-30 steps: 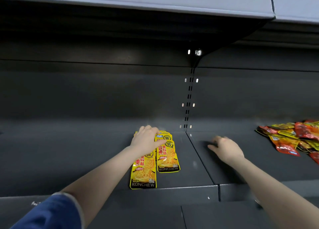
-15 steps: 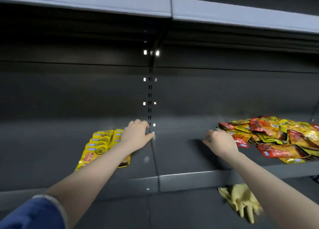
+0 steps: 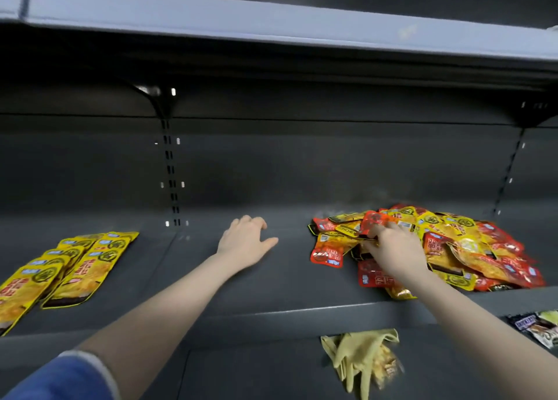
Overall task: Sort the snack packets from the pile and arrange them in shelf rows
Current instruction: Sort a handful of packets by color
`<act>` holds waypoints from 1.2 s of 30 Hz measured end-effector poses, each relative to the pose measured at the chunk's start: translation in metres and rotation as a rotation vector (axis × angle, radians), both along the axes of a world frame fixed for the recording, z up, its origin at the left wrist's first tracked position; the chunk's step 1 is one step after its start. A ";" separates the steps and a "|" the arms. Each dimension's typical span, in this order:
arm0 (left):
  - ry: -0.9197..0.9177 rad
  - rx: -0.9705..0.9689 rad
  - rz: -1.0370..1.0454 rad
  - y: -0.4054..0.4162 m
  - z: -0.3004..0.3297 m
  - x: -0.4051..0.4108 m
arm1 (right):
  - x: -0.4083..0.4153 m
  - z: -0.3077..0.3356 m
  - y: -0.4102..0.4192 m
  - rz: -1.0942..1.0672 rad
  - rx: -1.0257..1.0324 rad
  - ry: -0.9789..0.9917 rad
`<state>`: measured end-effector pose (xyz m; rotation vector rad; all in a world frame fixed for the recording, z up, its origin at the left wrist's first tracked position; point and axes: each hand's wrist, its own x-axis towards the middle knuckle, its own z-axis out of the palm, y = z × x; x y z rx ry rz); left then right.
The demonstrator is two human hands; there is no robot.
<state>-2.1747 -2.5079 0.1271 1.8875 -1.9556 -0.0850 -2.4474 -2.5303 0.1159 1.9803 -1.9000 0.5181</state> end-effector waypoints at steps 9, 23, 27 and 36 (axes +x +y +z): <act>0.004 0.040 -0.115 -0.052 -0.003 -0.067 | -0.054 -0.006 -0.007 -0.026 -0.028 -0.110; -0.065 0.202 0.103 -0.085 -0.029 -0.147 | -0.093 -0.012 -0.014 0.355 0.176 -0.215; 0.065 0.268 0.203 -0.087 -0.028 -0.145 | -0.097 -0.010 -0.014 0.439 0.277 -0.134; 0.298 0.252 0.220 -0.071 -0.028 -0.129 | -0.087 -0.001 -0.014 0.541 0.454 -0.112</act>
